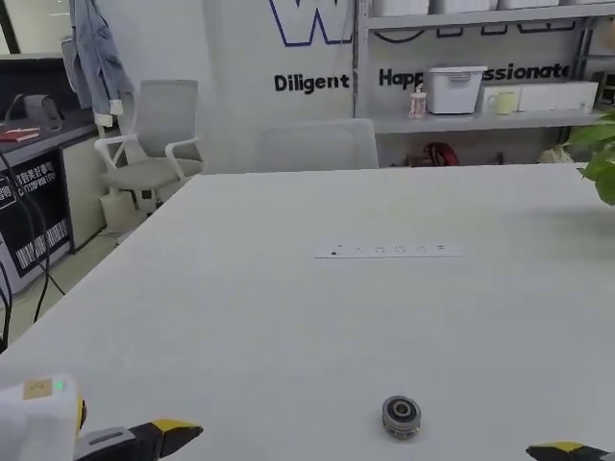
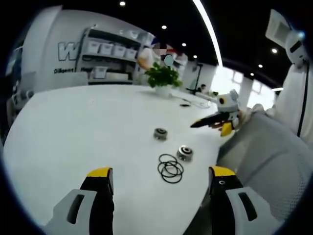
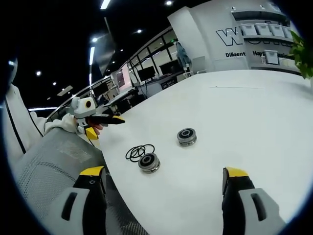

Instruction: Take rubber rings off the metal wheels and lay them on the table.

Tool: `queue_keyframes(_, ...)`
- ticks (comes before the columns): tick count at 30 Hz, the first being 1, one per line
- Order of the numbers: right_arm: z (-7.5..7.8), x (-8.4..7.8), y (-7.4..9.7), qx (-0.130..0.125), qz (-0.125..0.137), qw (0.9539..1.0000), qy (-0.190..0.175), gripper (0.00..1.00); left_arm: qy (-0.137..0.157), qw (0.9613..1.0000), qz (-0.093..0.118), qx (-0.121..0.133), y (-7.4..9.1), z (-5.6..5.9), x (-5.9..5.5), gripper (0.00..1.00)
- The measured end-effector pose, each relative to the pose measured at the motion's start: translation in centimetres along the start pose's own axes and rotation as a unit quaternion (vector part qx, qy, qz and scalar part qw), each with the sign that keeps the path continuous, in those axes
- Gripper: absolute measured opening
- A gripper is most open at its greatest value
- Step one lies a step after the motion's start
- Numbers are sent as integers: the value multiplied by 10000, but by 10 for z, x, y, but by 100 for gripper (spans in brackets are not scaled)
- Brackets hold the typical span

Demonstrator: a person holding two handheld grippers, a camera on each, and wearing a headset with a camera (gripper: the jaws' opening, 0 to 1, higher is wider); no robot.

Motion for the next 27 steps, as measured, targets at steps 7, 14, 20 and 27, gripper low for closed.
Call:
queue_keyframes(7, 3, -2, 2, -30, -64, 10000, -9, 95, 40, 10000, 19, 8, -2, 1, 0, 82)
queue_keyframes(14, 6, -5, 5, -32, -127, 9999, 7, 94, 24, 9999, -11, 118, -2, 3, -1, 82)
queue_keyframes(20, 5, -6, 5, 30, -184, 9998, 75, 94, -46, 9996, -104, 271, -1, 1, -3, 82)
queue_keyframes(27, 5, -8, 5, 101, -297, 9993, 201, 94, -149, 9990, -279, 327, -2, 0, -7, 82)
Point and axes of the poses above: the centre of the closed fingertips' face, and the gripper's own axes: y roughly backward along the fingers, z roughly to its right, x roughly out of its top, the point moved 7 cm from there along y, roughly backward along the fingers
